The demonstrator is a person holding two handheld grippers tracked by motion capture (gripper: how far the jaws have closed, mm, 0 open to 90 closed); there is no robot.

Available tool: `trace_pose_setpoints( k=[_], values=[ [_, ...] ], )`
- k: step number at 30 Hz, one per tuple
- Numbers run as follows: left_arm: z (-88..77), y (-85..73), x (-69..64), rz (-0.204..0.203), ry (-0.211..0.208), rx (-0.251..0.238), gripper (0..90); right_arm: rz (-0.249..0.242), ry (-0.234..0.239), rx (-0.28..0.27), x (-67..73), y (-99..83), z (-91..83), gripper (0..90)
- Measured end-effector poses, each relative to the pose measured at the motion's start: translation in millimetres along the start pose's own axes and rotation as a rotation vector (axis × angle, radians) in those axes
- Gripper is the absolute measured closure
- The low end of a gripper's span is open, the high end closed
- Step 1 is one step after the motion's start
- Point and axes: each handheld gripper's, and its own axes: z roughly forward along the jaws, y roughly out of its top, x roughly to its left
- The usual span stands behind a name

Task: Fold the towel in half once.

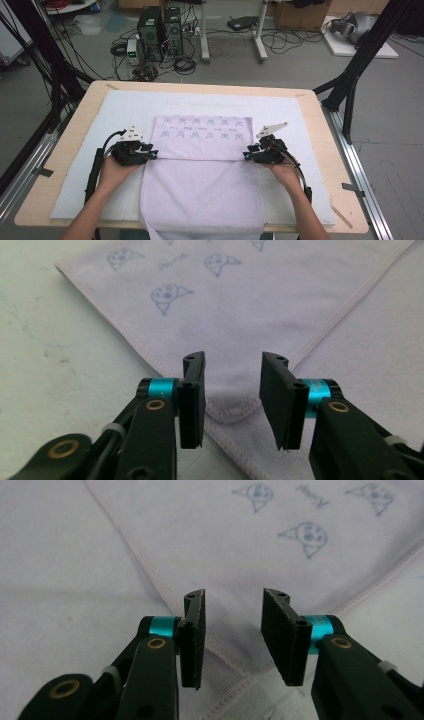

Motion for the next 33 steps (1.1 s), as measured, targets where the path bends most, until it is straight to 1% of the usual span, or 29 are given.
trace_pose_setpoints(
  k=[1, 3, 4, 5, 6, 7, 8, 9, 11, 12, 14, 15, 17, 19, 21, 22, 23, 24, 25, 26, 27, 28, 31, 33],
  values=[
    [1.9, -1.7, -0.8, 0.004, 0.004, 0.016, 63.3, -0.008, -0.002, 0.018, 1.6, 0.4, 2.1, 62.0],
    [2.5, -2.6, -3.0, 0.022, 0.029, 0.012, 66.1, -0.031, -0.014, 0.053, 4.5, 0.7, 7.9, 64.8],
    [2.9, -2.7, -4.1, 0.022, 0.044, 0.009, 70.8, -0.046, -0.02, 0.056, 5.3, 0.1, 10.6, 66.8],
    [3.2, -2.8, -4.2, 0.027, 0.048, 0.006, 74.0, -0.038, -0.017, 0.05, 5.0, 0.0, 10.8, 70.8],
    [3.5, -2.7, -4.2, 0.024, 0.031, 0.01, 79.1, -0.035, -0.009, 0.048, 4.3, -0.1, 10.8, 75.3],
    [3.8, -2.2, -4.9, 0.031, 0.04, 0.008, 82.4, -0.034, -0.002, 0.046, 3.9, 0.0, 10.9, 81.6],
    [3.4, -1.6, -5.1, 0.034, 0.045, 0.01, 84.6, -0.042, 0.0, 0.043, 3.8, 0.4, 11.0, 85.3],
    [3.0, -0.9, -4.5, 0.026, 0.043, 0.004, 85.4, -0.051, -0.001, 0.044, 4.0, 1.3, 10.9, 86.5],
    [-0.3, 0.1, -3.2, 0.011, 0.041, -0.02, 85.9, -0.052, 0.0, 0.041, 4.5, 3.3, 8.7, 87.0],
    [-3.2, 0.7, -2.6, 0.002, 0.038, -0.034, 85.9, -0.048, -0.001, 0.034, 4.1, 4.2, 6.6, 87.0],
    [-11.3, 1.9, -2.2, -0.005, 0.037, -0.069, 85.9, -0.04, 0.006, -0.004, 3.0, 5.5, 0.2, 87.3],
    [-15.6, 2.6, -2.3, -0.01, 0.034, -0.085, 85.9, -0.044, 0.005, -0.023, 3.1, 6.3, -3.6, 87.3],
    [-24.7, 4.0, -4.6, -0.018, 0.031, -0.117, 85.9, -0.038, 0.011, -0.06, 4.2, 8.1, -13.4, 87.4],
    [-34.1, 5.8, -8.0, -0.013, 0.021, -0.128, 85.7, -0.043, 0.021, -0.089, 8.0, 9.9, -24.5, 87.4],
    [-45.3, 6.7, -14.0, -0.002, 0.011, -0.15, 85.3, -0.055, 0.027, -0.114, 15.2, 10.8, -37.0, 87.4],
    [-49.4, 6.7, -16.2, -0.007, 0.001, -0.157, 85.2, -0.065, 0.031, -0.127, 19.5, 10.6, -43.2, 87.4],
    [-55.9, 6.1, -20.8, -0.009, -0.009, -0.165, 85.2, -0.073, 0.03, -0.126, 23.6, 10.3, -47.6, 87.4],
    [-61.5, 4.7, -26.2, 0.006, -0.002, -0.169, 85.2, -0.093, 0.026, -0.127, 30.1, 8.3, -54.4, 87.4],
    [-66.8, 2.5, -32.2, 0.021, 0.0, -0.171, 85.4, -0.094, 0.036, -0.138, 35.6, 5.3, -59.6, 87.4],
    [-72.1, -0.5, -37.9, 0.032, -0.011, -0.168, 85.4, -0.097, 0.048, -0.145, 41.1, 1.7, -64.1, 87.4],
    [-77.6, -4.6, -45.2, 0.041, -0.014, -0.17, 85.5, -0.107, 0.048, -0.144, 47.6, -2.4, -68.0, 87.4],
    [-83.0, -9.4, -52.3, 0.061, -0.012, -0.167, 85.6, -0.114, 0.056, -0.148, 54.5, -7.0, -72.0, 87.4],
    [-97.2, -26.4, -71.9, 0.075, -0.028, -0.145, 85.7, -0.129, 0.083, -0.157, 73.5, -18.7, -83.0, 87.5],
    [-105.0, -38.4, -82.6, 0.075, -0.053, -0.13, 85.7, -0.147, 0.104, -0.148, 86.8, -25.2, -89.2, 87.4]
  ],
)
